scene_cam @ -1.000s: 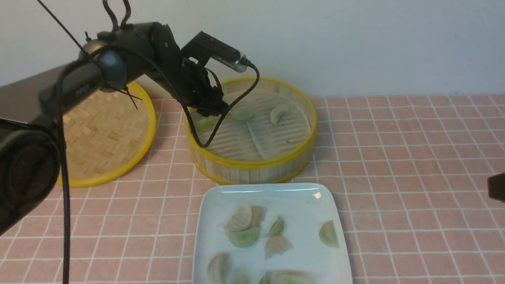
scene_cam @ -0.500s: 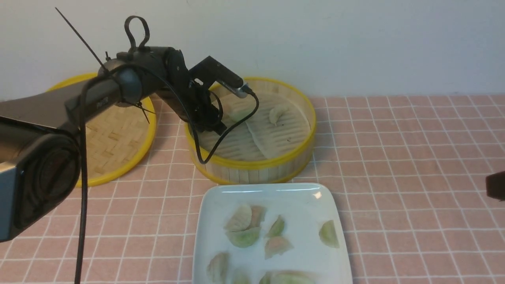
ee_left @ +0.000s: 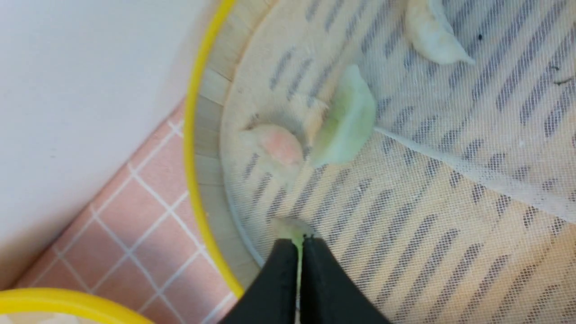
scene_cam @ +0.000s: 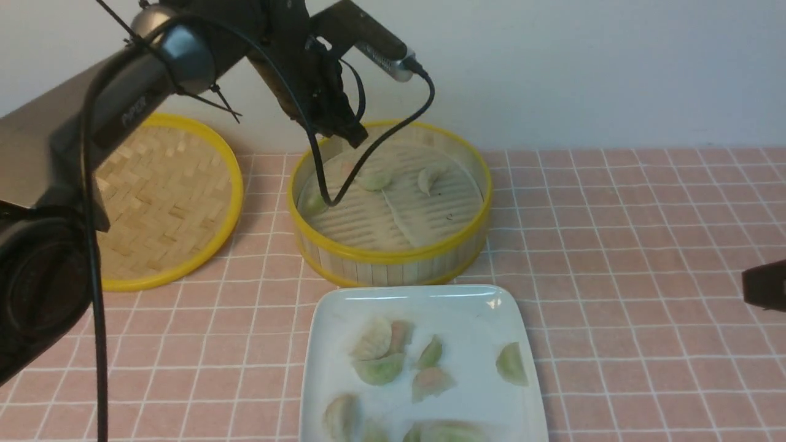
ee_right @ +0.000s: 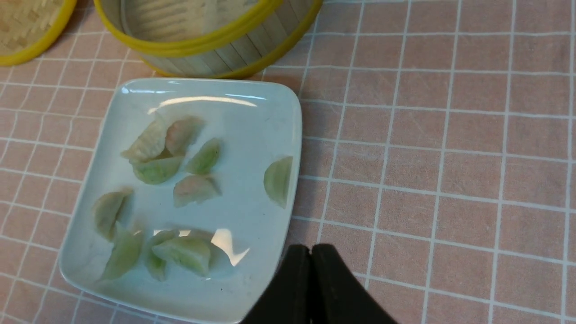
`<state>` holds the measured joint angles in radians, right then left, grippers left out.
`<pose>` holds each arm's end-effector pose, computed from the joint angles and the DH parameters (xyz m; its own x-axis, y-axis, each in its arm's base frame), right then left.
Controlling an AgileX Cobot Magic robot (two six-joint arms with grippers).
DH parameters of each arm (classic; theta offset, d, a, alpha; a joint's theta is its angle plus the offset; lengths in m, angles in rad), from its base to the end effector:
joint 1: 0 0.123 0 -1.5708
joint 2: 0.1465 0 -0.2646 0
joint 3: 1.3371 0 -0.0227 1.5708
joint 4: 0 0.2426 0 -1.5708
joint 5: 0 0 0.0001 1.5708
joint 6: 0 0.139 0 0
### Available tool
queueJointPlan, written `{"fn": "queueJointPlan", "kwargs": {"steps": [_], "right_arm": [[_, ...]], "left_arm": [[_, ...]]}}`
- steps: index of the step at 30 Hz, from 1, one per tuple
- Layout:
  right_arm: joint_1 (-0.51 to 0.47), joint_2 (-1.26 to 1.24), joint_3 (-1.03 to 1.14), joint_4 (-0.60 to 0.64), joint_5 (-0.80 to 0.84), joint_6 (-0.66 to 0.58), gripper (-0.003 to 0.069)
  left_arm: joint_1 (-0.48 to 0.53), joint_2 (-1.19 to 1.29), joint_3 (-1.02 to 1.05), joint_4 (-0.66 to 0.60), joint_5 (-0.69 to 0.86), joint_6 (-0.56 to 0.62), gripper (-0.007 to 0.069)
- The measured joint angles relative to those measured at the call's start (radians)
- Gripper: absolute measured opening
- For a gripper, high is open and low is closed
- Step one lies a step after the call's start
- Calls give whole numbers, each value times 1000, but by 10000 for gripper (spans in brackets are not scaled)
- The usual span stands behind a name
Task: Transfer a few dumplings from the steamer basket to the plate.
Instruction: Use the left arm to grab a dumpling from the steamer
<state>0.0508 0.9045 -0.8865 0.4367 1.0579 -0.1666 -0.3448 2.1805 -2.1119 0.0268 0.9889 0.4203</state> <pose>0.1817 0.0606 0.2873 -0.8237 0.0126 -0.5668 -0.2148 0.9183 0.3325 0.4737 -0.1668 0.2280 -0.5667 0.6512 -0.5048 0.6229 0.7396 0.2549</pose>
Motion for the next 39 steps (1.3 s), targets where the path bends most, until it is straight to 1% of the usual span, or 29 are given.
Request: {"fn": "queueJointPlan", "kwargs": {"steps": [3, 7, 9, 10, 11, 12, 13, 14, 15, 17, 23, 26, 31, 33, 34, 35, 37, 39], "right_arm": [[0, 0, 0, 20, 0, -10, -15], [0, 0, 1, 28, 3, -11, -15], [0, 0, 2, 29, 3, -14, -15], [0, 0, 7, 29, 3, -19, -15], [0, 0, 9, 29, 4, -22, -15], [0, 0, 9, 28, 7, -25, -15], [0, 0, 9, 28, 7, -27, -15], [0, 0, 9, 28, 7, -32, -15], [0, 0, 9, 28, 7, -32, -15], [0, 0, 9, 28, 7, -37, -15], [0, 0, 9, 28, -5, -39, -15], [0, 0, 9, 29, -9, -39, -15], [0, 0, 9, 29, -9, -39, -15], [0, 0, 9, 29, -9, -39, -15], [0, 0, 9, 29, -9, -39, -15], [0, 0, 9, 29, -9, -39, -15], [0, 0, 9, 29, -9, -39, -15], [0, 0, 9, 29, -9, -39, -15]], "left_arm": [[0, 33, -1, 2, 0, 0, 10], [0, 97, -1, 15, -1, -1, 94], [0, 134, -1, 47, -1, -21, 166], [0, 152, -1, 77, -1, -45, 211], [0, 157, -1, 93, -1, -56, 234], [0, 170, -1, 121, -2, -91, 275], [0, 174, -1, 133, -2, -105, 288], [0, 185, -1, 177, -12, -168, 335], [0, 185, -1, 179, -12, -175, 335], [0, 194, -1, 200, -52, -260, 375], [0, 212, -1, 182, -61, -303, 383], [0, 230, -2, 148, -43, -305, 369], [-3, 242, -6, 142, -22, -312, 313], [-4, 244, -8, 137, -20, -312, 255], [-5, 244, -8, 136, -19, -312, 248], [-6, 244, -13, 138, -11, -312, 196], [-6, 243, -22, 139, 9, -314, 194], [-6, 237, -44, 140, 65, -318, 194]]}}
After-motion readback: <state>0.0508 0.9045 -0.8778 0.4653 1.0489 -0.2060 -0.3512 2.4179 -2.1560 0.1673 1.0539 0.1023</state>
